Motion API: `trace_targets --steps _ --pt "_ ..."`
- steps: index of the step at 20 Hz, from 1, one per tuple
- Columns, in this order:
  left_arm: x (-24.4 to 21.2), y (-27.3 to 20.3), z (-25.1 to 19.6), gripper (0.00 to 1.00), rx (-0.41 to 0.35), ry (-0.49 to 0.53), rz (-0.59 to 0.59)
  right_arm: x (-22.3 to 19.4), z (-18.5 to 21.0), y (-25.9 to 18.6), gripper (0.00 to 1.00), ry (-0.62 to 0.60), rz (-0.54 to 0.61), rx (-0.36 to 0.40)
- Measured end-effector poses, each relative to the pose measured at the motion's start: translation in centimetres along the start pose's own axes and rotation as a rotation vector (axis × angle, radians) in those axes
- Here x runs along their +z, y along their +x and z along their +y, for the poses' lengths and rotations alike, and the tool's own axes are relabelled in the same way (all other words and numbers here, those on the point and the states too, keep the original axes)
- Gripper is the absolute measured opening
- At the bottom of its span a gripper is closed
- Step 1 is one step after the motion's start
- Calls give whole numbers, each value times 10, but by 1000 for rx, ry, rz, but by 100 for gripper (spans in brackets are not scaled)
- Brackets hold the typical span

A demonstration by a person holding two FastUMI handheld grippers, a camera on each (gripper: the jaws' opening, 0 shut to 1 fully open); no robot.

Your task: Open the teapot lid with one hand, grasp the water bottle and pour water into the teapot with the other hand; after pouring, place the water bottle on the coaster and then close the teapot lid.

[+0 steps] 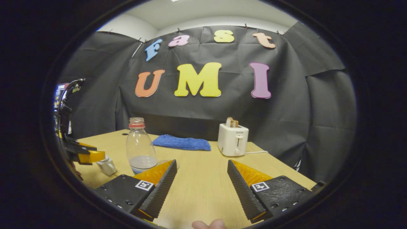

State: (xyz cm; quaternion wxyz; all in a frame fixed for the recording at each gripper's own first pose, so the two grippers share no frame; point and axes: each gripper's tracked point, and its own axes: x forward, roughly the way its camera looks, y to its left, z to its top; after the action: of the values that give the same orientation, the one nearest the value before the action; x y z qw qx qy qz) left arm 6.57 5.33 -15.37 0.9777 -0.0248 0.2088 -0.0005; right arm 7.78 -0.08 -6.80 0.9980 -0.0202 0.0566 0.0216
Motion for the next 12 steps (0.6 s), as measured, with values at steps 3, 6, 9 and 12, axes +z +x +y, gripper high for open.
trace_targets --steps 3,6,9,12 --pt "-1 1 1 45 9 18 5 -3 2 1 96 6 6 14" --pt "-1 1 2 34 15 43 1 -2 5 1 98 7 -1 26" --pt "1 2 -2 14 0 49 -1 4 13 -3 95 4 -26 65" --pt "4 2 0 7 -2 44 -17 2 24 -9 95 8 -30 111"
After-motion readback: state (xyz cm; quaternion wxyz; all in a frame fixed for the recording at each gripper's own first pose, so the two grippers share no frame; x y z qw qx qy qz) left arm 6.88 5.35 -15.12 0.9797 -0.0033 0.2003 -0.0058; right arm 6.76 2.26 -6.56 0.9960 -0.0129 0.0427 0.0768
